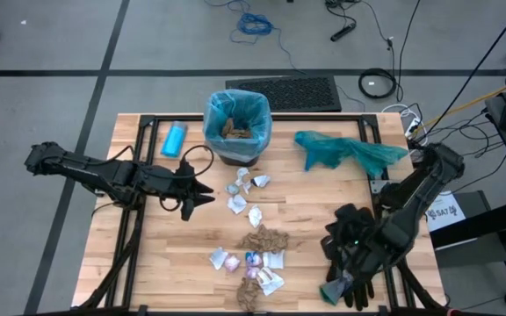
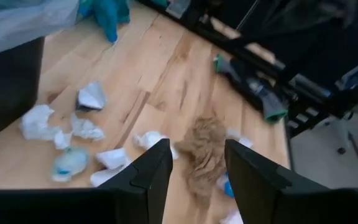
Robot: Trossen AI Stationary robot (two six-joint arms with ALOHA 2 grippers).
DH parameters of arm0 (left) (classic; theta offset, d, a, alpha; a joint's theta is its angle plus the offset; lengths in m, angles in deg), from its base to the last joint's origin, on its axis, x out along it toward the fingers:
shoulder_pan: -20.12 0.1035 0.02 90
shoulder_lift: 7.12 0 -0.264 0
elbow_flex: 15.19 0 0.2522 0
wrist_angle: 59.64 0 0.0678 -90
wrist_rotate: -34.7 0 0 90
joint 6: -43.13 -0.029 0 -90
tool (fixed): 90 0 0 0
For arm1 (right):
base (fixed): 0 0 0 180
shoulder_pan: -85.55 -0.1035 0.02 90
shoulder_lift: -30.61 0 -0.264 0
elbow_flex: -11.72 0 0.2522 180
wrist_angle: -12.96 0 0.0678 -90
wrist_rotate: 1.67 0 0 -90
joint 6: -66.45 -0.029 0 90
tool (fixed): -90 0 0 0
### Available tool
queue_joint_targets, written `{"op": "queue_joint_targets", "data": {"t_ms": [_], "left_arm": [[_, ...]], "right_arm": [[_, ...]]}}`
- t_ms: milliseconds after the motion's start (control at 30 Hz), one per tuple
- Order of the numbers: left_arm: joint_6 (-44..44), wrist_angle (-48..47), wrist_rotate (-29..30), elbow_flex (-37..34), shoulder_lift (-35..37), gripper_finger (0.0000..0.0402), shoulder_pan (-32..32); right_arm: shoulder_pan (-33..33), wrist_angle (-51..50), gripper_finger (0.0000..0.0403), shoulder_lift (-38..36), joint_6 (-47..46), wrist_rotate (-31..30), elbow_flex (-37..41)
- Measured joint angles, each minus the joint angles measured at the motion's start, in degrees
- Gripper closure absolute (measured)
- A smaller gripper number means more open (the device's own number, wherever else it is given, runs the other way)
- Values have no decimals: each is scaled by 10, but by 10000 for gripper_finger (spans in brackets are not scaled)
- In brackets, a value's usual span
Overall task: Place trash/remove bag and relplace
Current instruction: Put the blue plastic trash into the trash bin
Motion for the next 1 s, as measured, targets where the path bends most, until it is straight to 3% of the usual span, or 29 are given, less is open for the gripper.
{"op": "queue_joint_targets", "data": {"t_ms": [233,467,733,1000], "left_arm": [[48,24,56,0,-43,249,-30],[108,24,59,0,-143,249,-21],[138,39,52,0,-241,249,47],[138,39,18,10,-290,249,125]], "right_arm": [[0,173,403,-123,110,3,165],[18,314,403,-194,159,3,281],[37,369,403,-201,214,3,294],[51,432,403,-201,222,3,294]]}}
